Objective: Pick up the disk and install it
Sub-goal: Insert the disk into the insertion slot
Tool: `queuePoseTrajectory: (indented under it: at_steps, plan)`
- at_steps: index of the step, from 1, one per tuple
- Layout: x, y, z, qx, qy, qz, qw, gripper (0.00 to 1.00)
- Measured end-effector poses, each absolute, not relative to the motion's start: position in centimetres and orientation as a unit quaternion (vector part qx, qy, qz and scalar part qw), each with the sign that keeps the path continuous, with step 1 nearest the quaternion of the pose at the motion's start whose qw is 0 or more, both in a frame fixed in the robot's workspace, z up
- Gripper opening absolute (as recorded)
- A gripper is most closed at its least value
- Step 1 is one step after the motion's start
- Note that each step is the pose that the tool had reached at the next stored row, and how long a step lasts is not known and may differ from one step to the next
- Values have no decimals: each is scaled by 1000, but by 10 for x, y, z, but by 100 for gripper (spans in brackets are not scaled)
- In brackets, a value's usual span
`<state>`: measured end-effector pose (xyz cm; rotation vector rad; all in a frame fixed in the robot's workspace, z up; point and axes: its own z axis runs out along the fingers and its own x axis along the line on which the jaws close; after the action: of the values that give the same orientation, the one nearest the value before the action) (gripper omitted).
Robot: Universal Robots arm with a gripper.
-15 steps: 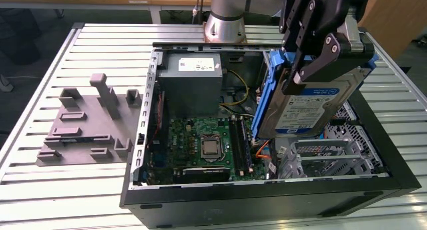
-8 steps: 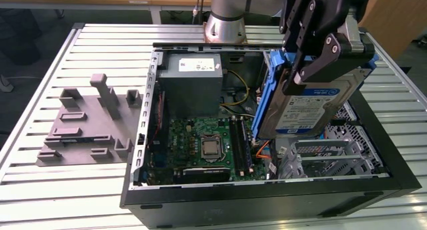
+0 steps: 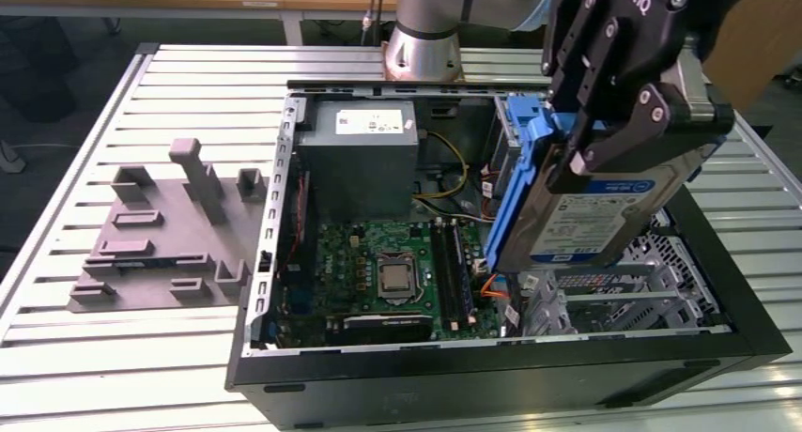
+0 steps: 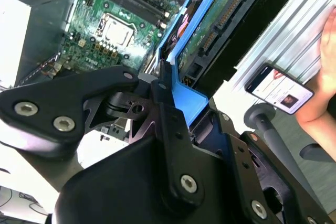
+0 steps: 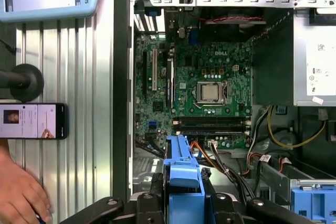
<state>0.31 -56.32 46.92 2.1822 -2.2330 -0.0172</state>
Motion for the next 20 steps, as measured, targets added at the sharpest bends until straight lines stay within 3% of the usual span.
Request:
queuePoseTrajectory:
  at_steps: [20]
  plan:
    - [27,-565,467,699,-715,-6,10,36]
